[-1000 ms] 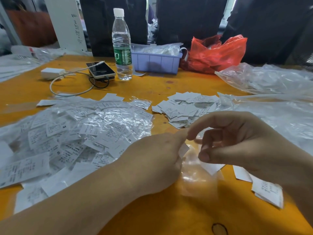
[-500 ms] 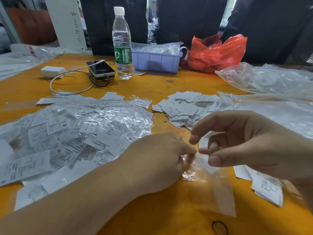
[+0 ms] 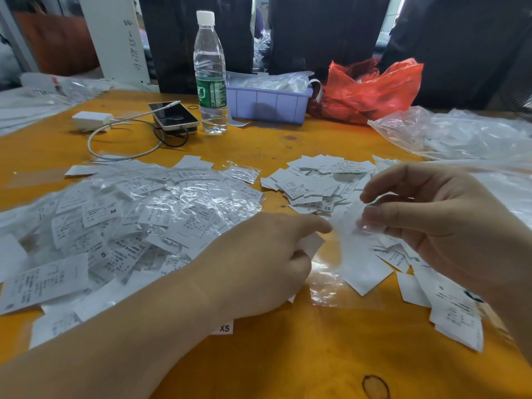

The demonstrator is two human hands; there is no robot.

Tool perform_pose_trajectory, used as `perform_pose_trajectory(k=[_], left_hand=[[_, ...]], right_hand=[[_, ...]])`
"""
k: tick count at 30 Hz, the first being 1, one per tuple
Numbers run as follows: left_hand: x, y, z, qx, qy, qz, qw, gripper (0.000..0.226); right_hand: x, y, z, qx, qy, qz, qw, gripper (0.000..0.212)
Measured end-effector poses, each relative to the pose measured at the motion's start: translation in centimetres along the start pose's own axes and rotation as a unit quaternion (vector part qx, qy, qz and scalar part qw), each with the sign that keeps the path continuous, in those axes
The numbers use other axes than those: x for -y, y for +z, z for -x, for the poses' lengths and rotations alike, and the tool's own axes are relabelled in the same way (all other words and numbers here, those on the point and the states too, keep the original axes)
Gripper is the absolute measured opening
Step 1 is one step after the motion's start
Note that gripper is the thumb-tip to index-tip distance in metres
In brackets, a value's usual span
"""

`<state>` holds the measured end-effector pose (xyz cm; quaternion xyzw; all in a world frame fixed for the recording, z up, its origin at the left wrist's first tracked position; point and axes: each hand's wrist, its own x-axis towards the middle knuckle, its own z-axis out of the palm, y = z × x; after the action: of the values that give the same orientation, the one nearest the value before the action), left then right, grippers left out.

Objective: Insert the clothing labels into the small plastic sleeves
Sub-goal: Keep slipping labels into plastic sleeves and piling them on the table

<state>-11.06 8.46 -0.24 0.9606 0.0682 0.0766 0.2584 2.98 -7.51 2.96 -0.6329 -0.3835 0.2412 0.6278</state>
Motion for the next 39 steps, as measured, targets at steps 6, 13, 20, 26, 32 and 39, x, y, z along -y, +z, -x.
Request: perform_pose_trajectory(k=[6,13,20,26,32,39], left_hand=[[-0.3,-0.3,0.2,0.023,-0.002,0.008,1.0,0.038],[-0.2,-0.4,0.1,-0.005,-0.002,0.037,0.999,0.045],[0.0,-0.4,-0.1,-0.063,0.007,0.101,0.993,0.053],[0.2,-0.2,-0.4,-0.164,0.001,0.2,0.966,0.045],[-0.4,-0.5,-0.2,-0.239,0.049,0.177,0.953,0.036],[-1.4,-0.9,0.2,-0.28,0.121,0.066,0.95,0.016]], right_hand=[[-0.1,0.5,0.1,-0.045,0.001,0.007,0.999,0.022],[-0.3,0.7,0.1,-0.058,0.002,-0.03,0.998,0.018],[-0.3,1.3,0.4,0.076,0.052,-0.139,0.986,0.037],[-0.8,1.5,0.5,0.136,0.099,-0.1,0.981,0.048],[-0.9,1.8,0.5,0.059,0.113,-0.062,0.99,0.059],[-0.4,2.0,0.8,0.088,0.073,-0.022,0.993,0.064]])
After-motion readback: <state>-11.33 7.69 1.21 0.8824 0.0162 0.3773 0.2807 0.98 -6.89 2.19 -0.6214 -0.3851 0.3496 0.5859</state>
